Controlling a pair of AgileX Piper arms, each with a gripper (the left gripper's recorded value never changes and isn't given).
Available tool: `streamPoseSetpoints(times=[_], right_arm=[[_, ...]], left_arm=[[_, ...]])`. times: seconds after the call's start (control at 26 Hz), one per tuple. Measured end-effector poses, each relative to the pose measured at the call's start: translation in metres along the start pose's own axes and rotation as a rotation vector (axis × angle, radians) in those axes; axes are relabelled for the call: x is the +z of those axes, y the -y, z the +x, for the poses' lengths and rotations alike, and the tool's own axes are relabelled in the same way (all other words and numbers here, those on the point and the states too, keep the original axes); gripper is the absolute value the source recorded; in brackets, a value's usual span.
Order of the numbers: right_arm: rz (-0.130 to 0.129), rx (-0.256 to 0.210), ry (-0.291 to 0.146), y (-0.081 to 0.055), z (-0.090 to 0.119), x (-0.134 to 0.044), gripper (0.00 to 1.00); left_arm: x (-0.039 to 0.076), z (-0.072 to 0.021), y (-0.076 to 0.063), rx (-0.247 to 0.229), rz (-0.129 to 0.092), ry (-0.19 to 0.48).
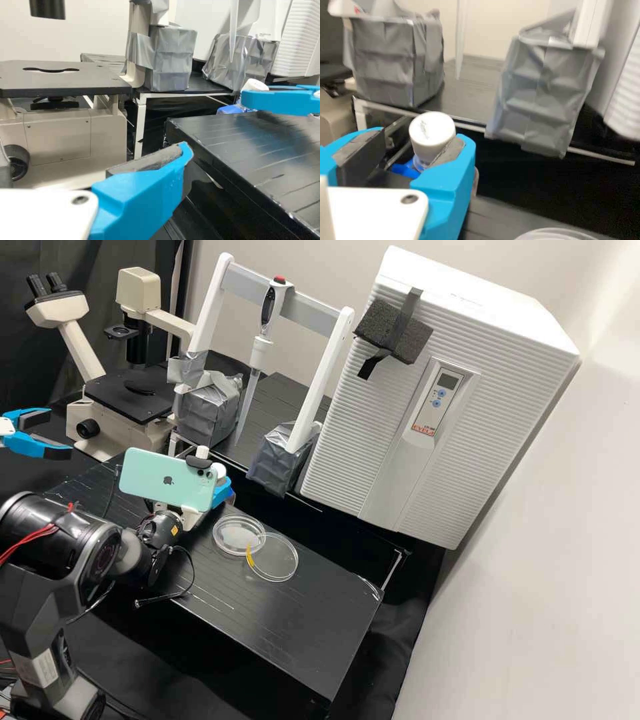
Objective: Close the bottle
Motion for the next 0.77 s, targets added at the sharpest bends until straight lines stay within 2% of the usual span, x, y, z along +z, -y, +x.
streamPoseSetpoints(times=[0.12,0.15,0.23,0.31,0.46,0.61,0.77], right_arm=[[-0.019,0.043,-0.057,-0.004,-0.004,-0.003,1.00],[-0.018,0.054,-0.069,-0.006,-0.006,-0.003,1.00],[-0.009,0.085,-0.104,-0.010,-0.010,-0.005,1.00],[0.017,0.119,-0.148,-0.014,-0.015,-0.006,1.00],[0.032,0.165,-0.212,-0.020,-0.020,-0.010,1.00],[0.039,0.186,-0.254,-0.022,-0.023,-0.014,1.00],[0.038,0.190,-0.260,-0.023,-0.024,-0.015,1.00]], left_arm=[[0.001,-0.0003,-0.001,0.004,0.003,0.001],[0.001,-0.0006,-0.002,0.007,0.006,0.002],[0.001,-0.0007,-0.003,0.015,0.004,-0.001],[0.002,-0.0013,-0.005,0.025,0.008,-0.003],[0.002,-0.0053,-0.007,0.041,0.009,-0.019],[0.001,-0.0070,-0.009,0.063,-0.004,-0.043],[0.000,-0.0072,-0.009,0.065,-0.006,-0.047]])
